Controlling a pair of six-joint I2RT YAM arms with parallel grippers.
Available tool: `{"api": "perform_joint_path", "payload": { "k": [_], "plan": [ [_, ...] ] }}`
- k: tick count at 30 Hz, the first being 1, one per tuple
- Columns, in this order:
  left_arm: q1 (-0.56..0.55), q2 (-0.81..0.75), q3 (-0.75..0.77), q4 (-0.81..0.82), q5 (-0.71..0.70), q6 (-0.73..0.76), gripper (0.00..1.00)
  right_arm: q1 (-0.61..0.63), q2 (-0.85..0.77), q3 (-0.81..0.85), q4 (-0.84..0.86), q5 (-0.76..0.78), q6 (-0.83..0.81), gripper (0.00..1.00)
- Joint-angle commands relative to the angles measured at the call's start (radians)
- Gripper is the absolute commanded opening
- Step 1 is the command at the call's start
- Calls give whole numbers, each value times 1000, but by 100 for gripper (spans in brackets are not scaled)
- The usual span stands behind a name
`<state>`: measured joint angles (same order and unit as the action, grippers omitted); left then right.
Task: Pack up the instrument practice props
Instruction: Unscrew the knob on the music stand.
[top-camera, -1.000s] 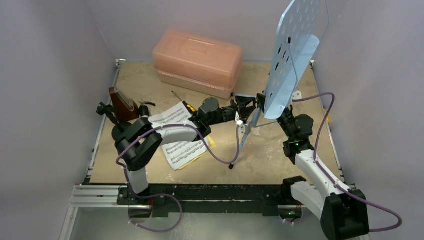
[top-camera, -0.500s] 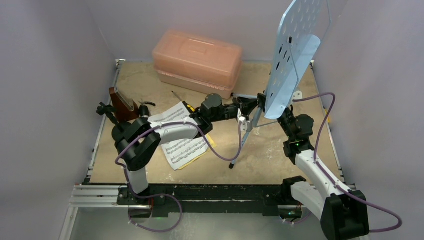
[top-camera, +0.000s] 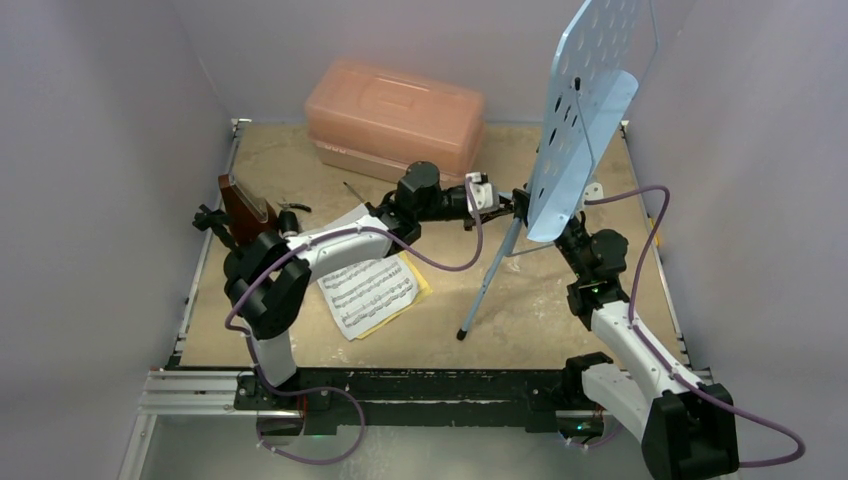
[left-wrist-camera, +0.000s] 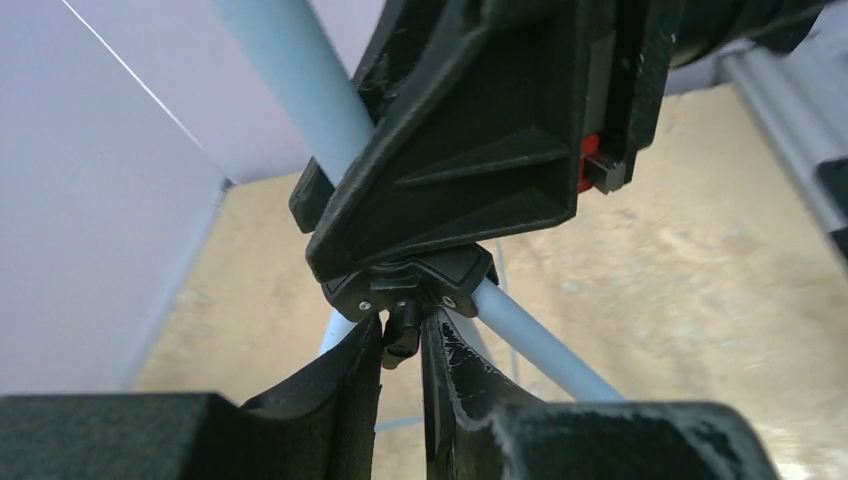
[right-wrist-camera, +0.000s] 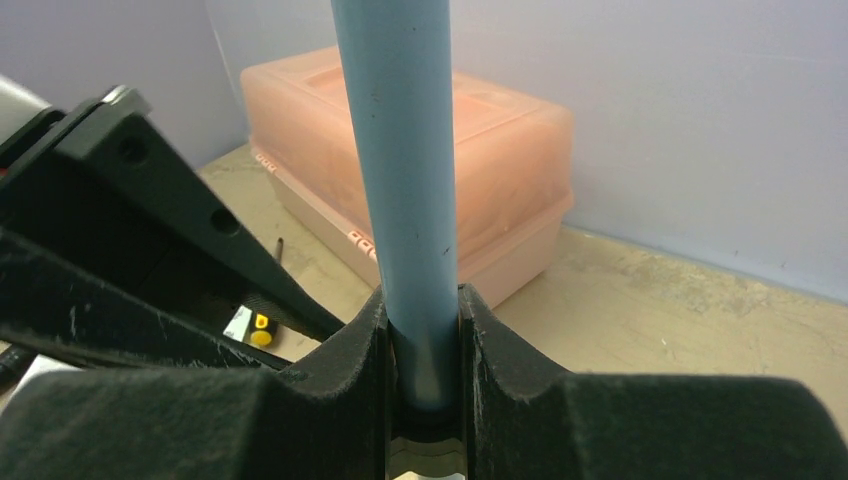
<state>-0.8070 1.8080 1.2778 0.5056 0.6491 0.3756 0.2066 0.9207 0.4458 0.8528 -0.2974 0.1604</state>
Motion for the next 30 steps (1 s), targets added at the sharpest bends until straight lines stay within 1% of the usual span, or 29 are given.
{"api": "perform_joint_path", "payload": {
  "k": [1,2,3,5,8,10,15,18,21,25,30],
  "plan": [
    [28,-6,51,71,123,-425,20,14,-18,33,4,-52,131,6],
    [34,1,56,93,129,-492,20,15,-20,33,3,-51,131,6],
    [38,9,59,118,131,-594,20,15,-22,33,2,-50,131,6],
    [48,24,58,169,139,-728,20,16,-23,33,1,-48,131,6],
    [57,44,58,201,102,-883,20,15,-24,32,3,-48,131,6],
    [63,50,60,194,76,-955,20,14,-22,32,1,-49,132,6],
    [71,48,69,94,-31,-1040,22,14,-25,32,2,-52,133,6],
    [85,56,62,110,-48,-1104,26,14,-25,33,4,-52,134,6],
    [85,60,67,67,-100,-1114,29,15,-22,34,4,-52,136,6],
    [86,60,67,57,-143,-1137,39,15,-22,34,3,-52,136,6],
    [85,59,65,50,-177,-1157,41,16,-17,34,5,-52,138,6]
  ]
}}
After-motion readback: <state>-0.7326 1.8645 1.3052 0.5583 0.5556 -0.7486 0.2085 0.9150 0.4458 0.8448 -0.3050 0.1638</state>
